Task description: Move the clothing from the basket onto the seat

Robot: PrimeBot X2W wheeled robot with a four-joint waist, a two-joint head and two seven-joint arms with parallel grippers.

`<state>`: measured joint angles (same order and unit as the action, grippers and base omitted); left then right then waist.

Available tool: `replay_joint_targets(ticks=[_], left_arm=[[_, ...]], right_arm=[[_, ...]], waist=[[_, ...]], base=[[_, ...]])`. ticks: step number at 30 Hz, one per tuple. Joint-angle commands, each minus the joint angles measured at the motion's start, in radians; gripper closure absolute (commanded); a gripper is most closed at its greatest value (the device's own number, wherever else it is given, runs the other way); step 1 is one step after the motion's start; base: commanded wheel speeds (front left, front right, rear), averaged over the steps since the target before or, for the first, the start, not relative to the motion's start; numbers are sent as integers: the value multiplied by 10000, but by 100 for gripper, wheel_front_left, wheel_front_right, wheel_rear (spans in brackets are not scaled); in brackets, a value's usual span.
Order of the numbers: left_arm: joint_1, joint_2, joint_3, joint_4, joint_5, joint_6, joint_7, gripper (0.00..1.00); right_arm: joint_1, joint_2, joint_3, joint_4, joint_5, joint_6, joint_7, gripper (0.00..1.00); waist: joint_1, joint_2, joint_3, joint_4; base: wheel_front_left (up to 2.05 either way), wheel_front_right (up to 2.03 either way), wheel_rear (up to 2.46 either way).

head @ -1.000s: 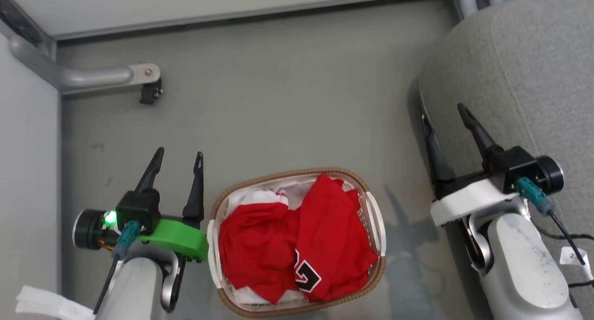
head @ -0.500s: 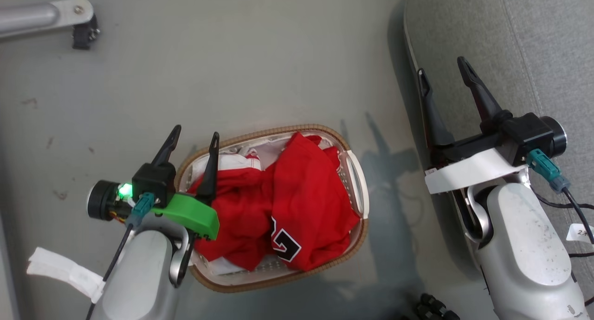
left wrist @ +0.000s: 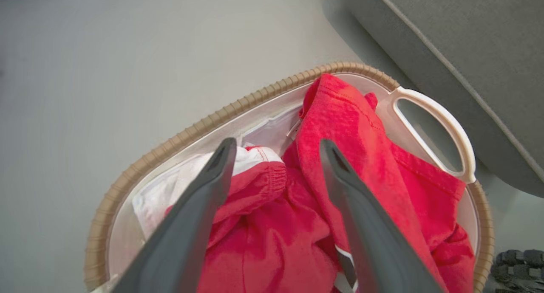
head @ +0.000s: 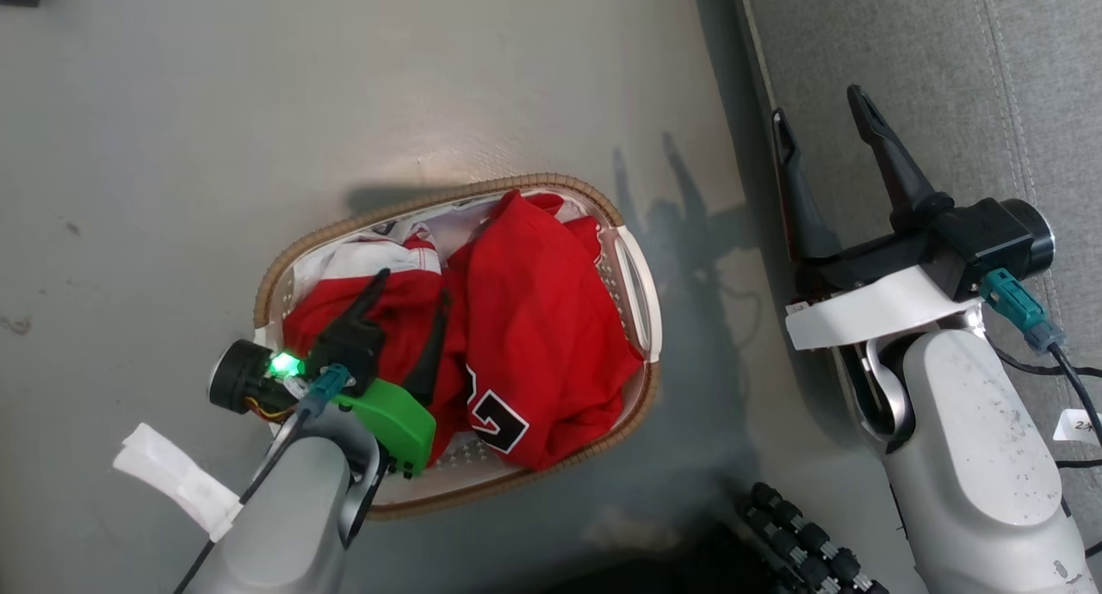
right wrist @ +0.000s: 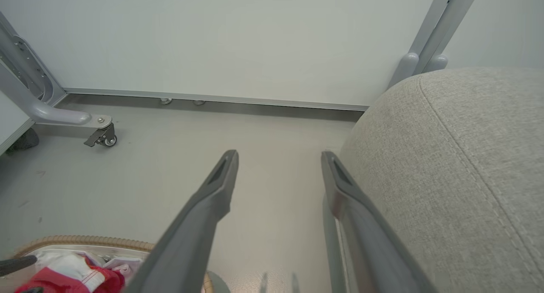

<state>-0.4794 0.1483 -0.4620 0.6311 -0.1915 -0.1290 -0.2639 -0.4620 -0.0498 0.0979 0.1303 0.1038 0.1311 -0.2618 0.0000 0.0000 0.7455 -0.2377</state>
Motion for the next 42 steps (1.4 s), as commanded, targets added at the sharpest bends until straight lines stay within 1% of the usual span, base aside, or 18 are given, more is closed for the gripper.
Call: replay_joint_targets(ticks=[1,7,10,13,17,20,24,28,29,30,31,34,37,42], left_arm=[[-253,124,-209,156,-78,-28,-8,0],[-595,251,-1195,1107,-238,-28,-8,0],[-826,323,-1418,1614,-314,-28,-10,0],[-1083,396,-1729,2027,-123,-28,-10,0],[-1418,531,-1969,2627,298,-28,-8,0],[-1758,563,-2113,3255,635,57,-4,0],[-2053,490,-2356,4090,852,26,2,0],[-2337,381,-2430,4515,798,-2,1,0],[-2370,375,-2457,4590,791,-8,1,32],[-2409,369,-2514,4643,805,-12,1,69],[-2408,349,-2510,4704,748,-18,1,100],[-2345,262,-2532,4722,645,-15,-1,100],[-2212,209,-2535,4410,585,-16,-2,100],[-1679,201,-2469,3625,459,-22,-4,100]], right_arm=[[-87,-26,-3,-64,55,-6,-48,0],[-90,-24,25,-156,-15,-6,-48,0],[-120,-25,-2,-229,-56,-6,-48,0],[-130,-25,39,-323,-22,-6,-48,0],[-158,-25,135,-448,32,-6,-48,0],[-209,-25,180,-487,97,-6,-48,0],[-205,-25,219,-470,162,-6,-48,0],[-224,-25,262,-417,258,-6,-48,0],[-224,-25,274,-391,300,-6,-48,0],[-225,-23,295,-358,306,-6,-48,0],[-221,-23,308,-333,355,-6,-48,0],[-181,-25,323,-274,440,-6,-48,0],[-159,-26,330,-199,490,-6,-48,0],[-14,-26,359,146,556,-6,-48,0]], waist=[[0,0,305,-113],[0,0,619,-101],[0,0,765,-102],[0,0,922,-131],[0,0,1107,-187],[0,0,1243,-245],[0,0,1345,-344],[0,0,1376,-424],[0,0,1362,-440],[0,0,1335,-461],[0,0,1298,-479],[0,0,1126,-502],[0,0,869,-494],[0,0,49,-387]], base=[[0,0,0],[0,0,0],[0,0,0],[0,0,0],[0,0,0],[0,0,0],[0,0,0],[0,0,0],[0,0,0],[0,0,0],[0,0,0],[0,0,0],[0,0,0],[0,0,0]])
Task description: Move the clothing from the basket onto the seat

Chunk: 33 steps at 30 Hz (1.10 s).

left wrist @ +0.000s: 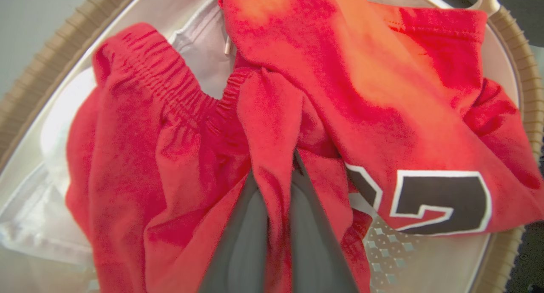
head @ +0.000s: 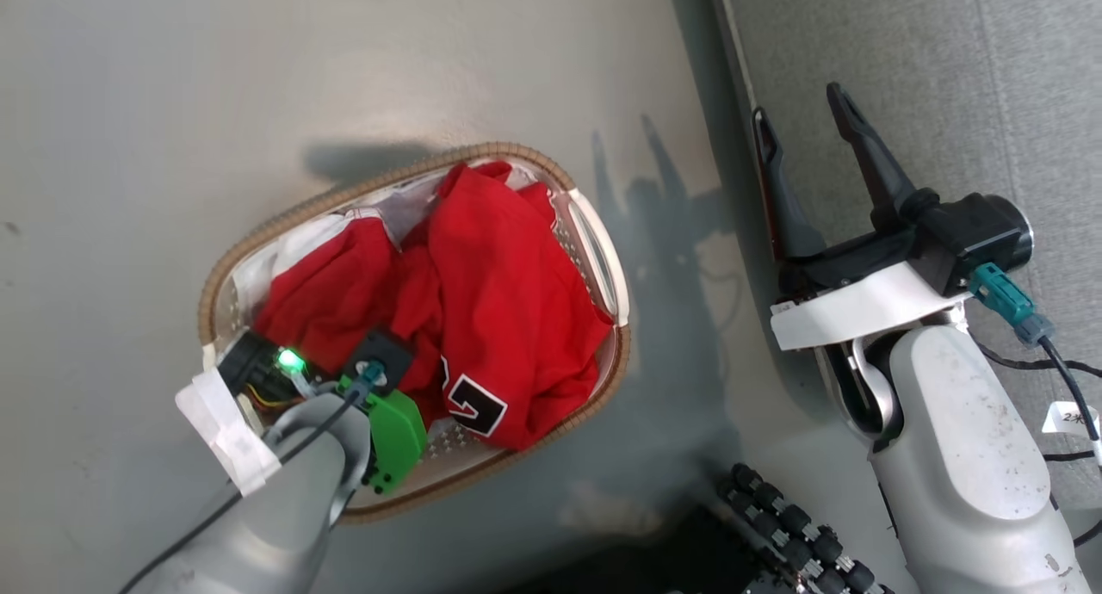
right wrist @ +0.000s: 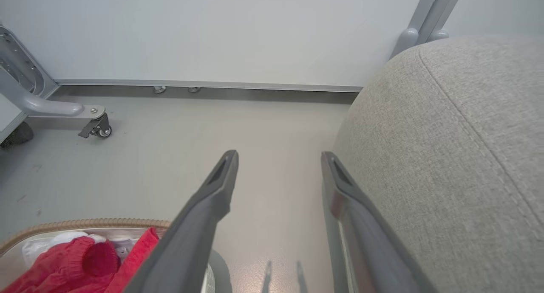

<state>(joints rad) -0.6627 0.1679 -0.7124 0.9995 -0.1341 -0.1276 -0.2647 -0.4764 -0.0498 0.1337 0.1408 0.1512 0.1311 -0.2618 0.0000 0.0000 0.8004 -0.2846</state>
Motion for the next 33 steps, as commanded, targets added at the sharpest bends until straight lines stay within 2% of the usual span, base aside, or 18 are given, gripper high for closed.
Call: replay_joint_targets(ticks=[1,10,17,24,33], left_arm=[[269,-17,64,-193,-137,-36,3,100],[1720,-342,843,-1626,-585,51,0,100],[2916,-548,1315,-2670,-482,28,0,100],[3890,-707,1319,-3589,-166,-20,0,100],[4763,-944,1780,-4851,-356,-37,0,100]], right_arm=[[173,-26,4,125,81,-6,-48,0],[821,-31,-85,717,-150,-8,-48,0],[1485,-34,-179,1038,-323,-8,-46,0],[2109,-40,-147,1267,-476,-8,-48,0],[2983,-35,-241,1504,-376,-8,-48,0]], waist=[[0,0,-695,108],[0,0,-2965,580],[0,0,-4535,1072],[0,0,-5662,1441],[0,0,-6748,1830]], base=[[0,0,0],[0,0,0],[0,0,0],[0,0,0],[0,0,0]])
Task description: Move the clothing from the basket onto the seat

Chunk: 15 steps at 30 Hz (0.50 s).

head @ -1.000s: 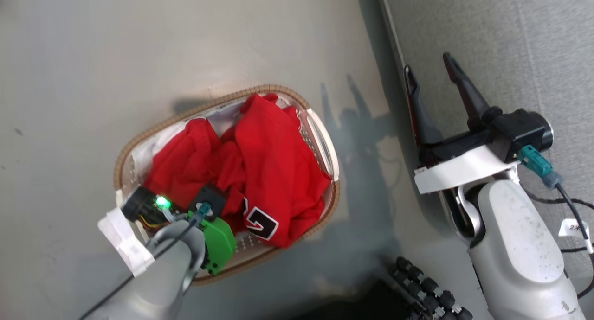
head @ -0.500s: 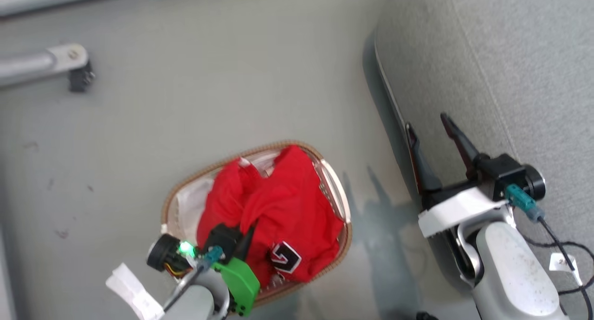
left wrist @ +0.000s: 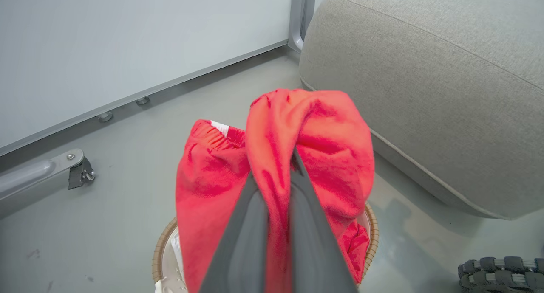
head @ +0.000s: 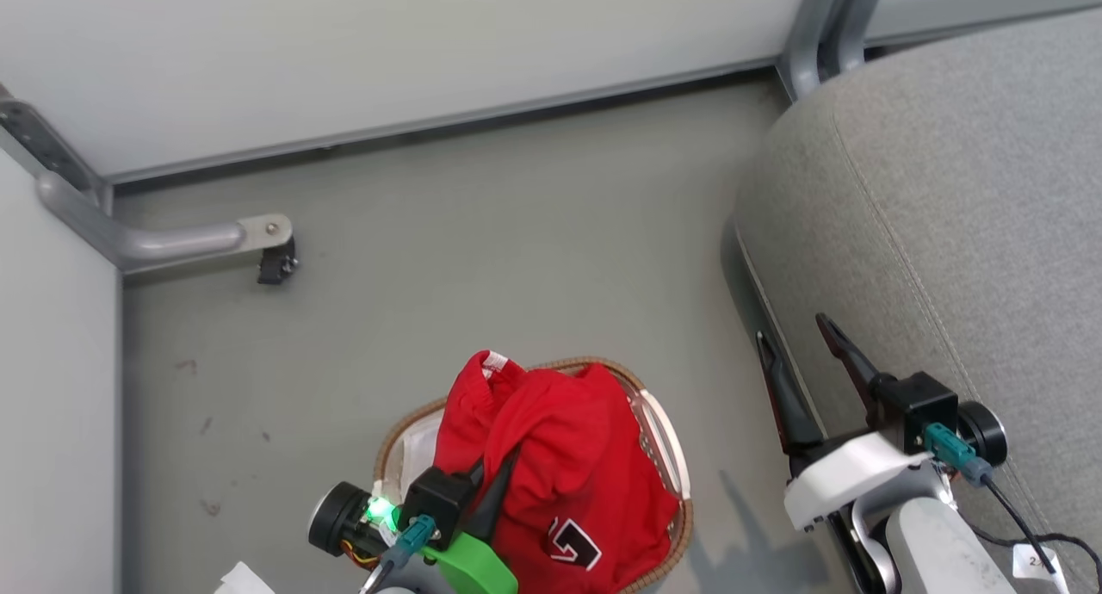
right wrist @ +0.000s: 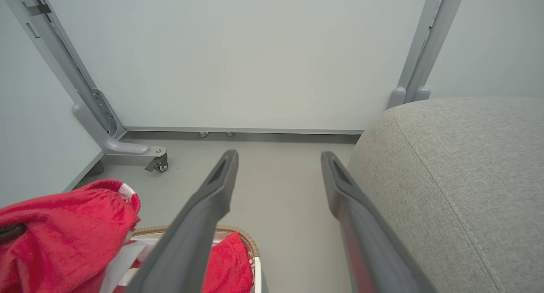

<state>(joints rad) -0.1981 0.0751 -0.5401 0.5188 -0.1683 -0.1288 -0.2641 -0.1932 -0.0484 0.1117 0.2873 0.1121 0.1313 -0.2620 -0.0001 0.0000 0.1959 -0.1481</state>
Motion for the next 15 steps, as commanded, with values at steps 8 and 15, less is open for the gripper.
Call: replay_joint_targets(ticks=[8,15], left_arm=[[353,-149,621,-1215,-151,-29,-6,100],[-73,-219,1488,-2801,-268,-30,-6,100]], right_arm=[[829,-45,-85,233,79,-10,-45,0],[1210,-49,110,362,104,-10,-46,0]], waist=[[1,0,-1491,750],[1,0,-1835,837]], base=[[0,0,0],[0,0,0]])
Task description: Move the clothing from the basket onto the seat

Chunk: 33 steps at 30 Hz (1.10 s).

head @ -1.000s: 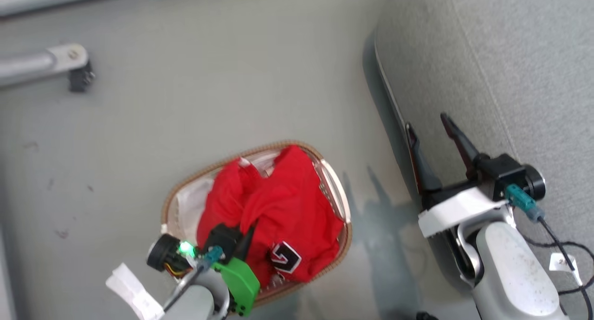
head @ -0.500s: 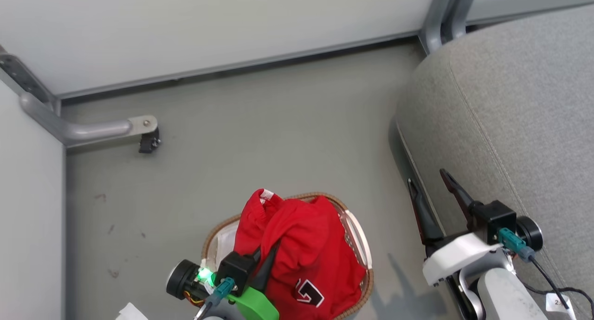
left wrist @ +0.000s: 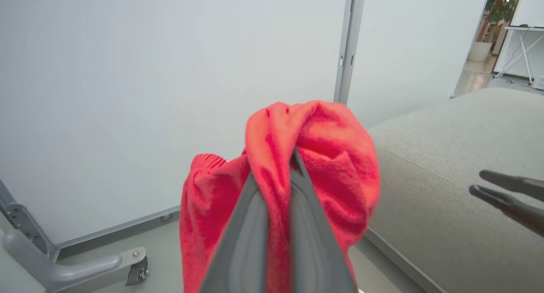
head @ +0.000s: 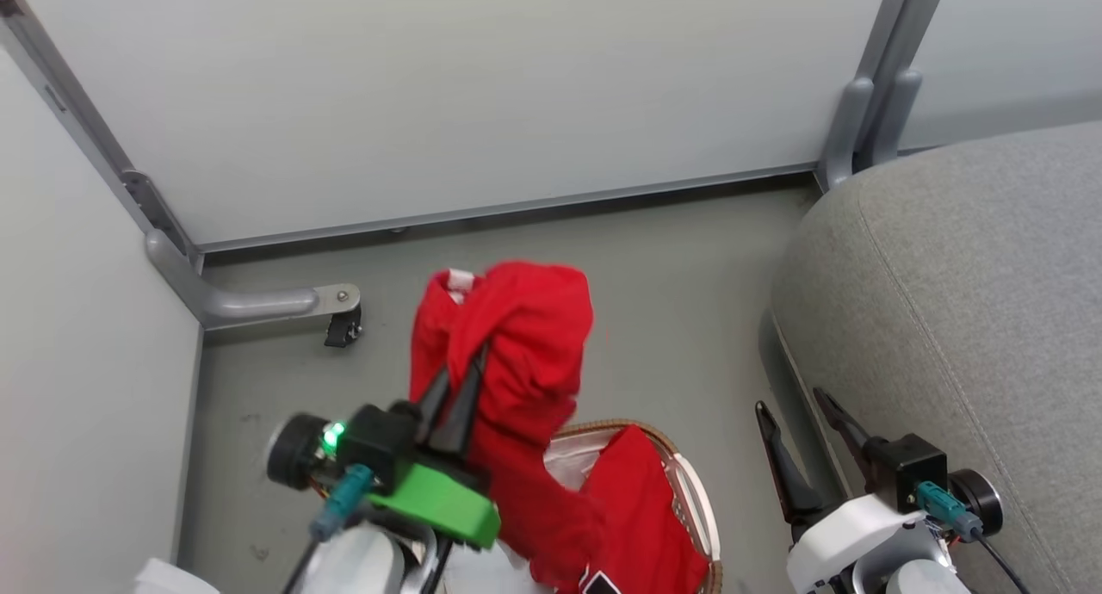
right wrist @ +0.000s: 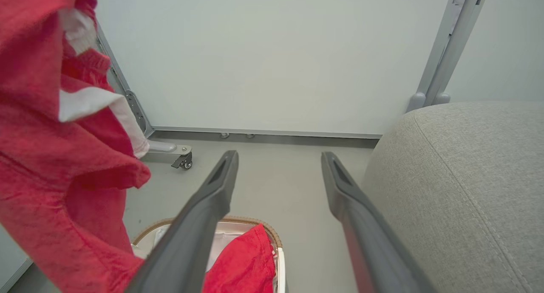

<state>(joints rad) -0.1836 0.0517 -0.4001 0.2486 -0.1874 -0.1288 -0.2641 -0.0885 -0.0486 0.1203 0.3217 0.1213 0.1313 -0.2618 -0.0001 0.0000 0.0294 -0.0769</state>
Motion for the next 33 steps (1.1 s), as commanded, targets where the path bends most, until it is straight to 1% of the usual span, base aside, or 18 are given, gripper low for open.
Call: replay_joint_targets(ticks=[1,6,11,15,20,24,26,29,33], left_arm=[[-256,8,160,-276,-58,-31,-6,100],[-618,4,419,-1101,-319,55,-6,100],[-831,1,413,-1368,-367,68,-6,100],[-891,0,314,-1421,-468,85,-6,100],[-983,2,96,-1428,-588,71,-6,100],[-1001,0,-82,-1391,-688,64,-6,100],[-1039,2,-172,-1362,-722,58,-6,100],[-1101,0,-359,-1343,-767,47,-6,100],[-1174,1,-578,-1321,-837,29,-6,100]], right_arm=[[218,-45,60,38,2,-10,-48,0],[344,-42,219,141,-42,-10,-48,0],[399,-55,673,221,58,-10,-48,0],[110,-155,1790,124,324,-10,-48,0],[-640,-453,3993,-25,989,-10,-47,0],[-1544,-553,5419,-14,1733,-10,-48,0],[-1974,-540,5964,105,1982,-10,-47,0],[-2528,-472,6471,456,2243,-10,-48,0],[-3074,-305,6683,1136,2213,-10,-47,0]], waist=[[1,0,-197,125],[1,0,-320,125],[1,0,-370,150],[1,0,-371,180],[1,0,-285,305],[1,0,-220,444],[1,0,-198,528],[1,0,-171,664],[1,0,-135,863]], base=[[0,0,0],[0,0,0],[0,0,0],[0,0,0],[0,0,0],[0,0,0],[0,0,0],[0,0,0],[0,0,0]])
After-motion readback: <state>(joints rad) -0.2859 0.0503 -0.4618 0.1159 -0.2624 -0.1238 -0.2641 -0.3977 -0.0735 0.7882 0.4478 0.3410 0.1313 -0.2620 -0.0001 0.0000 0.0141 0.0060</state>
